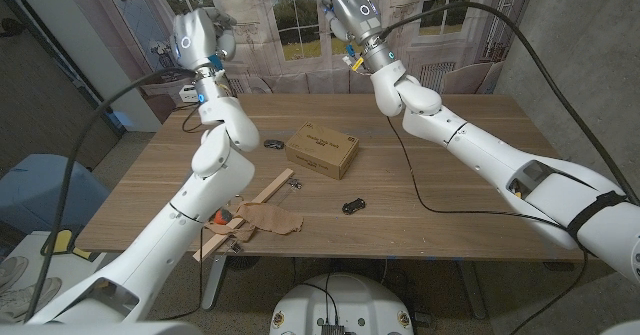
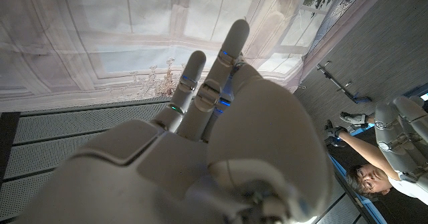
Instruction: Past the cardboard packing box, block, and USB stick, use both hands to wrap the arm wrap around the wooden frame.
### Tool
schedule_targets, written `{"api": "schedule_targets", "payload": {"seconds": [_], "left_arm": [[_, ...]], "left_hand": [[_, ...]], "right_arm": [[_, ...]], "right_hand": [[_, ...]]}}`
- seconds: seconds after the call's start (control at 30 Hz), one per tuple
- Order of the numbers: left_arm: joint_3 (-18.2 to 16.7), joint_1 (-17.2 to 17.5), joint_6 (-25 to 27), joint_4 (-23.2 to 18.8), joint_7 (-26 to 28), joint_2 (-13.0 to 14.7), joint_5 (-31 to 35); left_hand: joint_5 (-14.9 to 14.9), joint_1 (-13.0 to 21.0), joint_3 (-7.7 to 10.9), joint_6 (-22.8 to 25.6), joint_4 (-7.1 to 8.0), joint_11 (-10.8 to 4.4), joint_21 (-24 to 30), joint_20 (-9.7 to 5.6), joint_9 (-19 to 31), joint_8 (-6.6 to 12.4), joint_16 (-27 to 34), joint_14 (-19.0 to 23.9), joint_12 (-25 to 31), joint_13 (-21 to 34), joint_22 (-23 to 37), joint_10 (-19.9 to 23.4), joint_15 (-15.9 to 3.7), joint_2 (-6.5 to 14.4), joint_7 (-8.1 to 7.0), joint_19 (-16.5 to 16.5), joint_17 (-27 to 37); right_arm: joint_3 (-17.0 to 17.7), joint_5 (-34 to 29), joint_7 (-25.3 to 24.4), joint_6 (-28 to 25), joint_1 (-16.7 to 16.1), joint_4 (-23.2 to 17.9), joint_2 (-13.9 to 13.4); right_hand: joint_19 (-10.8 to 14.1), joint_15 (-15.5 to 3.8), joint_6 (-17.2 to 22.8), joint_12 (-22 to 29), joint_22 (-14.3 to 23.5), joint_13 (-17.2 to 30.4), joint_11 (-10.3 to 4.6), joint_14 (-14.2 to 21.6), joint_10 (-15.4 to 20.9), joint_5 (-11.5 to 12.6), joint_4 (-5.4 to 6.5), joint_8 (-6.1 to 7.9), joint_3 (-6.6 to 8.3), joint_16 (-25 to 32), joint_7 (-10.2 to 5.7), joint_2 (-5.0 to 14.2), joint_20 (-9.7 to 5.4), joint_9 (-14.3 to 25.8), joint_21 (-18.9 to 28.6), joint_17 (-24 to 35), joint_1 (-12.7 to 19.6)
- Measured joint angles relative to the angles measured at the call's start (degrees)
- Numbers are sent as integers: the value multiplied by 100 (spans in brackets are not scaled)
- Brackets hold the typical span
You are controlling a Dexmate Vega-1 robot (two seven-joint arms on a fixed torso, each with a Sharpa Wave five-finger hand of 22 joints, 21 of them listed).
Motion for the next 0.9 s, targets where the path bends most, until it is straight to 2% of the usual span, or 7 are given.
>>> {"api": "schedule_targets", "payload": {"seconds": [0.1, 0.2, 0.37, 0.5, 0.67, 0.83, 0.9], "left_arm": [[-85, 8, -8, -21, -86, 43, -189], [-152, 25, -27, -60, -192, 73, -380], [-351, 74, -16, -188, -371, 182, -643], [-634, 185, -75, -222, -662, 228, -1137], [-1003, 322, -512, -179, -1007, 294, -1894], [-1339, 433, -947, -13, -1336, 441, -2591], [-1497, 479, -1477, 108, -1702, 536, -3363]], "left_hand": [[2, -786, -81, -921, 197, 232, -277, 245, -75, -543, -115, -867, -411, -447, -28, -819, 249, 69, -84, -290, -664], [27, -1291, -129, -1686, 335, 477, -579, 517, -130, -865, -133, -1758, -533, -728, -28, -1583, 508, -19, -121, -648, -1173], [30, -2203, -263, -3371, 565, 856, -1209, 896, -249, -953, -133, -3412, -555, -1278, -27, -3195, 683, -89, -238, -1375, -1911], [30, -2771, -385, -4269, 686, 999, -1687, 953, -318, -954, -132, -4484, -555, -1680, -27, -4184, 885, -134, -427, -1894, -2318], [1, -3311, -544, -4753, 845, 909, -2055, 917, -352, -954, -131, -5176, -555, -2021, -27, -4868, 1027, -196, -573, -2250, -2520], [1, -3679, -663, -4986, 963, 846, -2336, 876, -378, -954, -131, -5582, -555, -2285, -27, -5297, 1063, -204, -708, -2412, -2589], [1, -3797, -706, -5030, 1006, 825, -2412, 876, -378, -954, -131, -5663, -555, -2355, -26, -5398, 1070, -214, -707, -2412, -2593]], "right_arm": [[-3, 17, -18, -56, 0, 21, 21], [-13, 41, -36, -143, -2, 68, 71], [-26, 96, -50, -299, -23, 105, 116], [-42, 186, -25, -343, -36, 146, 154], [-48, 394, 117, -315, -40, 190, 181], [-15, 763, 361, -155, -47, 228, 201], [88, 1038, 520, -53, -87, 279, 242]], "right_hand": [[42, -52, -101, -46, -42, -99, -264, -609, -177, -59, 188, -64, -177, -280, -113, -6, 0, 0, -334, -288, -396], [149, 272, -388, -87, -66, -234, -342, -1461, -668, -4, 547, -84, -338, -386, -188, -145, 0, 0, -774, -584, -1258], [472, 709, -906, -97, -76, -414, -208, -2651, -1694, 143, 1113, -108, -603, -386, -262, -374, -21, 0, -1508, -822, -2534], [283, 928, -1550, -112, -76, -533, -71, -3783, -2680, 224, 1468, -146, -881, -386, -287, -531, 103, -11, -2197, -972, -3466], [-110, 1025, -2129, -112, -76, -658, 87, -4808, -3671, 332, 1597, -146, -1110, -386, -328, -667, 456, -32, -2839, -1207, -4125], [-374, 1037, -2414, -112, -76, -727, 110, -5293, -4077, 421, 1621, -168, -1209, -386, -430, -704, 720, -40, -3204, -1366, -4435], [-460, 1039, -2521, -112, -76, -744, 69, -5372, -4181, 453, 1638, -168, -1259, -386, -461, -714, 806, -40, -3309, -1414, -4530]]}}
